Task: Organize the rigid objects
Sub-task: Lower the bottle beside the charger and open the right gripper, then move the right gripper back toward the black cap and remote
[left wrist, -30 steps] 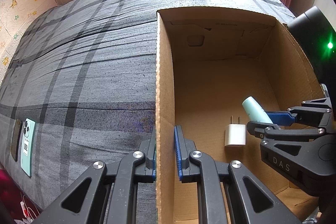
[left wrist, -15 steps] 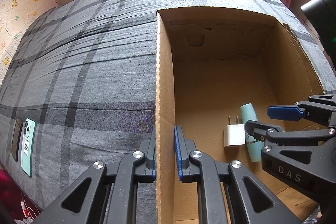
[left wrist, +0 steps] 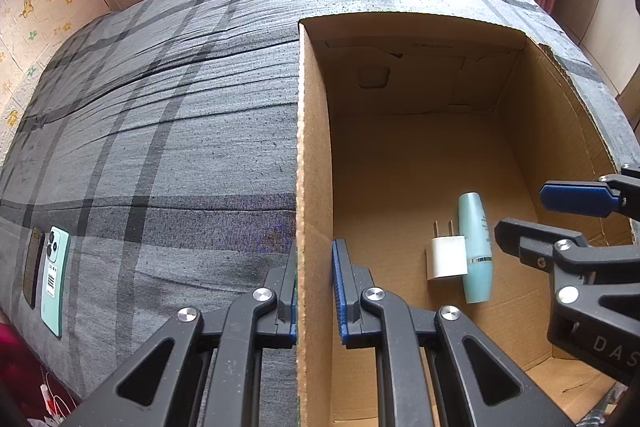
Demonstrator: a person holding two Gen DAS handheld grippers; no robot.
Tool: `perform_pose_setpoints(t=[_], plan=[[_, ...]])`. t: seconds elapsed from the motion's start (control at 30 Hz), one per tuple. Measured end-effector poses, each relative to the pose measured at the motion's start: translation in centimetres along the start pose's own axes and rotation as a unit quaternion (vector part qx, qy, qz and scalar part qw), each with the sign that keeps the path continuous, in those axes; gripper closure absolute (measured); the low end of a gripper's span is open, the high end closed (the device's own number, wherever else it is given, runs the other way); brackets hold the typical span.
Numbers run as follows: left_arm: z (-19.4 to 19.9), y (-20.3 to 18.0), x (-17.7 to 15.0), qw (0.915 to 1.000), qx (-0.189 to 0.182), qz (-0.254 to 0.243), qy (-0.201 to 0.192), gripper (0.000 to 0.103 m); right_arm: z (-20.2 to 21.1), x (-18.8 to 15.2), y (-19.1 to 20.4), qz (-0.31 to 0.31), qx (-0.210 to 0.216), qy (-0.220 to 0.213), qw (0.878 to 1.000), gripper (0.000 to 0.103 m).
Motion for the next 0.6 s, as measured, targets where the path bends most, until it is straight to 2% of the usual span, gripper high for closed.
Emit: perform_pose_setpoints(t=[0.13, 0.2, 0.33, 0.6], plan=[[0.0, 0.0, 0.0, 1.0000, 0.002, 0.001, 0.000, 0.088, 1.5, 0.3, 0.4, 0.004, -0.004, -0.007, 1.000, 0.046], [0.1, 0.0, 0.0, 1.0000, 0.003, 0.000, 0.001, 0.088, 2.4, 0.4, 0.3, 0.008, -0.007, -0.016, 1.000, 0.037], [0.1, 0.0, 0.0, 1.0000, 0.002, 0.000, 0.001, 0.088, 3.7, 0.4, -0.1, 0.008, -0.003, -0.028, 1.000, 0.032], [0.0, 0.0, 0.0, 1.0000, 0.004, -0.001, 0.001, 0.088, 6.3, 0.8, -1.1, -0.001, -0.010, -0.055, 0.998, 0.009]])
Point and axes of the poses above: each gripper's, at about its wrist camera, not at the fingertips, and z roughly against the way its jaws point, y to its left, x to its top, the point moved 10 cm from there along -z, roughly the way its jaws point, and after that the axes turned 8 degrees about x, right-handed, at the moved point
